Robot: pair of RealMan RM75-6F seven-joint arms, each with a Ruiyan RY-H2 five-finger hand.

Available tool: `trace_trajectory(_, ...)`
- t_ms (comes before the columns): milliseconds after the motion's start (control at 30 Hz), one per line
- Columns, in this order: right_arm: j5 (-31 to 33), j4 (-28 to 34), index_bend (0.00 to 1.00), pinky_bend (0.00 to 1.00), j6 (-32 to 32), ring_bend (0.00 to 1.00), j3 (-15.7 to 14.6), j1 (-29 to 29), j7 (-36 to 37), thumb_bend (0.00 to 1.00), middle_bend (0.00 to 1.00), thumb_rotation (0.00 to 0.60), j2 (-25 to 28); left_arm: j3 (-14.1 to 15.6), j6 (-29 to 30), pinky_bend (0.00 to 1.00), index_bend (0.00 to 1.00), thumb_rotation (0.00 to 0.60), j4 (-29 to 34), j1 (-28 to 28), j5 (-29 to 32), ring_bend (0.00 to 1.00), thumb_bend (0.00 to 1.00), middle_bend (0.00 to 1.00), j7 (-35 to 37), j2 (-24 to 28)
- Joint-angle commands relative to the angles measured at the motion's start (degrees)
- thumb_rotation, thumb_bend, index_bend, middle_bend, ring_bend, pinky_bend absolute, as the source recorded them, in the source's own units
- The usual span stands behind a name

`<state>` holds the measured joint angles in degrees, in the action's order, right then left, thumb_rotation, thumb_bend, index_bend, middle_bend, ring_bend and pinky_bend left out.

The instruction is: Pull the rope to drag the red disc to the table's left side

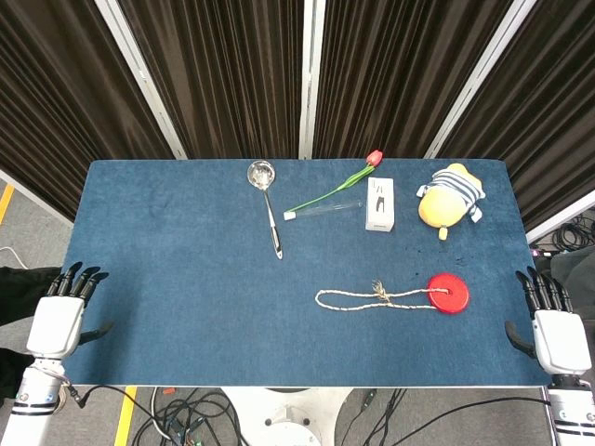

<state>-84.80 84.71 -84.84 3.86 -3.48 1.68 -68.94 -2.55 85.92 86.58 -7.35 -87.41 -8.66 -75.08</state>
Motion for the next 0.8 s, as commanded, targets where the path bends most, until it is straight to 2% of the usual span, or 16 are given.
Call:
trace_trajectory(33, -0.05, -0.13, 0.00, 0.00, -0.16, 0.00, 0.00, 0.10, 0.15, 0.27, 0.00, 0.600, 0.00, 0.05, -0.23, 0.18, 0.21, 0.600, -0.07, -0.04, 0.11, 0.08, 0.03, 0.16, -0.03, -0.10)
trace_trajectory(200, -0.07, -0.07, 0.00, 0.00, -0.13, 0.00, 0.01, 0.09, 0.23, 0.27, 0.00, 0.600, 0.08, 0.30, -0.64, 0.19, 0.21, 0.600, 0.33, -0.29, -0.23, 0.08, 0.03, 0.15, -0.39, -0.17)
trace_trajectory(500, 1.32, -0.99, 0.00, 0.00, 0.55, 0.00, 0.65, 0.03, 1.62, 0.27, 0.00, 0.600, 0.11, 0.43, -4.24, 0.18, 0.21, 0.600, 2.74, -3.97, -3.32, 0.08, 0.03, 0.15, -0.84, -0.83)
trace_trajectory(800, 0.77, 0.06, 0.00, 0.00, -0.22, 0.00, 0.78, 0.09, 0.47, 0.27, 0.00, 0.600, 0.83, 0.63, -13.16, 0.18, 0.21, 0.600, 3.48, -11.79, -7.64, 0.08, 0.03, 0.15, 0.21, -3.11)
